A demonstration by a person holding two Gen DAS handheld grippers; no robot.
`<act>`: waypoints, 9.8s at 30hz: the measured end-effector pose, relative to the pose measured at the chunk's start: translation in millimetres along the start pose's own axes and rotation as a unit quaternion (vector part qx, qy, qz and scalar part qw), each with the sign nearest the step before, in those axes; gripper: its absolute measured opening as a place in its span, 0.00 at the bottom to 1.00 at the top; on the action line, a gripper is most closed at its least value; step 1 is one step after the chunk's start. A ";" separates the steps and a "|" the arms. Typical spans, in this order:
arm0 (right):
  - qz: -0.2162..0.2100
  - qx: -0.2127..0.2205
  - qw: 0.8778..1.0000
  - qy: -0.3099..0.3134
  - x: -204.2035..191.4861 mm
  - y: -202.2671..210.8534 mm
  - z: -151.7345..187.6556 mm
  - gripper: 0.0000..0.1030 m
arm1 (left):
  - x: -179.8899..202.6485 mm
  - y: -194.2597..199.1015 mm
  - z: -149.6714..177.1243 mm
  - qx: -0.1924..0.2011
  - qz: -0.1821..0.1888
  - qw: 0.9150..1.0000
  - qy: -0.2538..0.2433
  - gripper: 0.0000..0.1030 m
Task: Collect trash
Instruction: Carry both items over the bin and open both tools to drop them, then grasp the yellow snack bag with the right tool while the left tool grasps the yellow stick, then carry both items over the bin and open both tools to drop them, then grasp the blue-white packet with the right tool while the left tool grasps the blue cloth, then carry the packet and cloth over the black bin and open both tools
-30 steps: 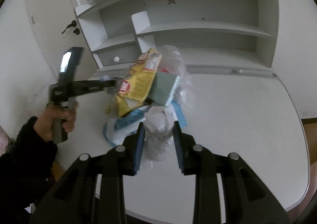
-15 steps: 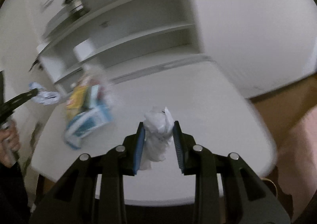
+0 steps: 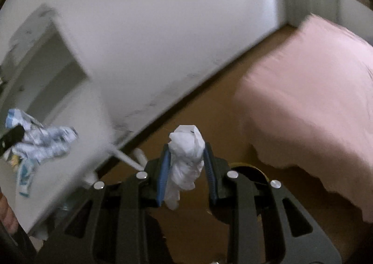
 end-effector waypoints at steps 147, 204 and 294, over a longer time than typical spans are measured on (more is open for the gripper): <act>-0.123 -0.050 0.991 0.029 -69.8 4.2 -26.3 0.14 | -32.3 7.9 2.8 -0.069 -0.026 0.997 -0.038 0.13; -0.311 -0.220 0.885 0.269 -476.9 -78.2 114.9 0.80 | -337.3 223.2 194.0 -0.068 -0.385 0.896 0.211 0.94; 0.013 -0.169 0.982 -0.090 117.5 -100.5 94.9 0.30 | 124.8 -272.2 106.8 -0.211 0.097 0.966 -0.112 0.09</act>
Point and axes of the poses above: each gripper's, at about its wrist camera, not at the fingertips, and y roughly against the way its jaws point, x to its right, z to its underside, the point moved 10 cm from there along -y, roughly the way its jaws point, and after that the axes turned 7 degrees about -z, right-handed, at the moved point
